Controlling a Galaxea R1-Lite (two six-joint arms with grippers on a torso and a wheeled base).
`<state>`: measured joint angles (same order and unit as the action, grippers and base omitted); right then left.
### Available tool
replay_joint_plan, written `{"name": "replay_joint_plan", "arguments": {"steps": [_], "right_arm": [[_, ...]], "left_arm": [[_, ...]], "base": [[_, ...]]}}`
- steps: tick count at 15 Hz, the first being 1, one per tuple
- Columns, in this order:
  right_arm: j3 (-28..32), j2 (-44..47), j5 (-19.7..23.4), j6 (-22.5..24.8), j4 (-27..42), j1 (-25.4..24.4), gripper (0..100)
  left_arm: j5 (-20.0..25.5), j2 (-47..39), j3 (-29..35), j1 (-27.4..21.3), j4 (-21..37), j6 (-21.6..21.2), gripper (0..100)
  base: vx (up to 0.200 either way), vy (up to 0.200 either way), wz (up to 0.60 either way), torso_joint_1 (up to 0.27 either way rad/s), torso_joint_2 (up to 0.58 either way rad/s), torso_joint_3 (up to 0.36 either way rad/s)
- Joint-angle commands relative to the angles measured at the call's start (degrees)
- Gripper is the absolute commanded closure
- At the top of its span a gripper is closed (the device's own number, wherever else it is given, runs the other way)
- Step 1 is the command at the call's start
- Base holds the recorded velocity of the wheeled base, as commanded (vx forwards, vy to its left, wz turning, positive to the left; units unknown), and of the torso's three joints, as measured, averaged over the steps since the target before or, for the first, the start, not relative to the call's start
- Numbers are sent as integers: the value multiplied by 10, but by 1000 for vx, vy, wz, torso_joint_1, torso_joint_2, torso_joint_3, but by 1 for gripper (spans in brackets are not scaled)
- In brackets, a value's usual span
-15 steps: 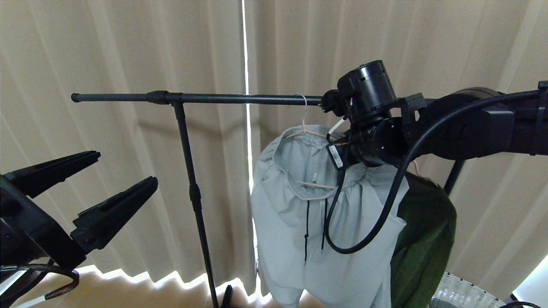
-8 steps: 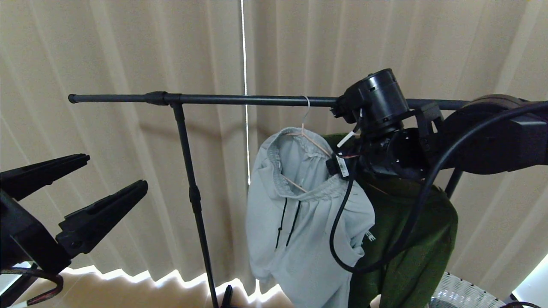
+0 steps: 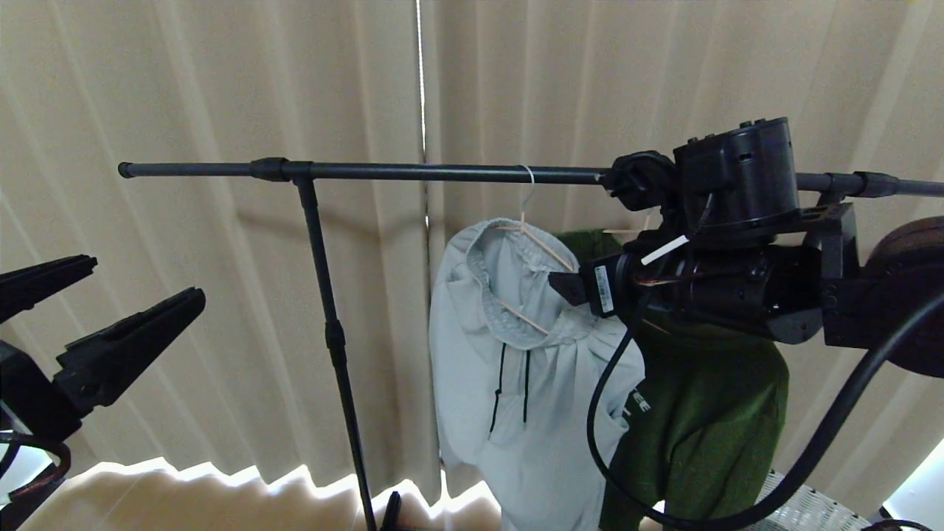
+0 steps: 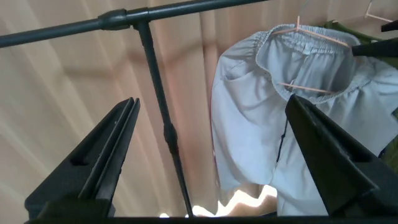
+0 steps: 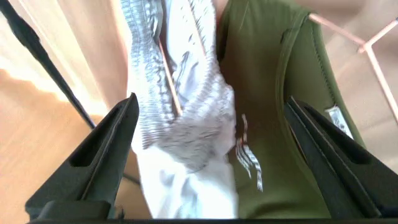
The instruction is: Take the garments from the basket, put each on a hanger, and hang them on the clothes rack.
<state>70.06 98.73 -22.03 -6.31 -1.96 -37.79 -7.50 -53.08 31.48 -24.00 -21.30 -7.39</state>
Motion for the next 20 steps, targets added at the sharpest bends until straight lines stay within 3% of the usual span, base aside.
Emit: {"name": "replay_joint_plan", "arguments": {"steps": [1, 5, 8, 9, 11, 12, 15, 17, 20], "right_arm": [[-42, -34, 3, 9, -30, 0, 0], [-171, -225, 3, 24, -53, 2, 0], [-277, -375, 2, 103, -50, 33, 0], [-316, -420, 1, 133, -49, 51, 0], [-370, -474, -12, 147, -45, 87, 0], [-386, -490, -24, 147, -32, 127, 0], [-410, -523, -28, 146, 16, 228, 0], [-430, -561, -29, 146, 36, 282, 0], [-462, -619, -29, 146, 67, 316, 0]], "left_arm": [[-1, 9, 0, 8, 1, 0, 0], [-1, 59, -2, 113, 61, -1, 0], [-5, 134, -39, 172, 97, 1, 0], [-5, 177, -58, 203, 127, 1, 0], [-2, 252, -68, 246, 216, 1, 0], [-1, 289, -63, 254, 264, 2, 0], [-2, 371, -82, 255, 330, 3, 0], [-2, 425, -120, 256, 339, 0, 0], [-3, 468, -160, 259, 339, -2, 0]], "base": [[0, 0, 0, 0, 0, 0], [0, 0, 0, 0, 0, 0], [0, 0, 0, 0, 0, 0], [0, 0, 0, 0, 0, 0], [0, 0, 0, 0, 0, 0], [0, 0, 0, 0, 0, 0], [0, 0, 0, 0, 0, 0], [0, 0, 0, 0, 0, 0], [0, 0, 0, 0, 0, 0]]}}
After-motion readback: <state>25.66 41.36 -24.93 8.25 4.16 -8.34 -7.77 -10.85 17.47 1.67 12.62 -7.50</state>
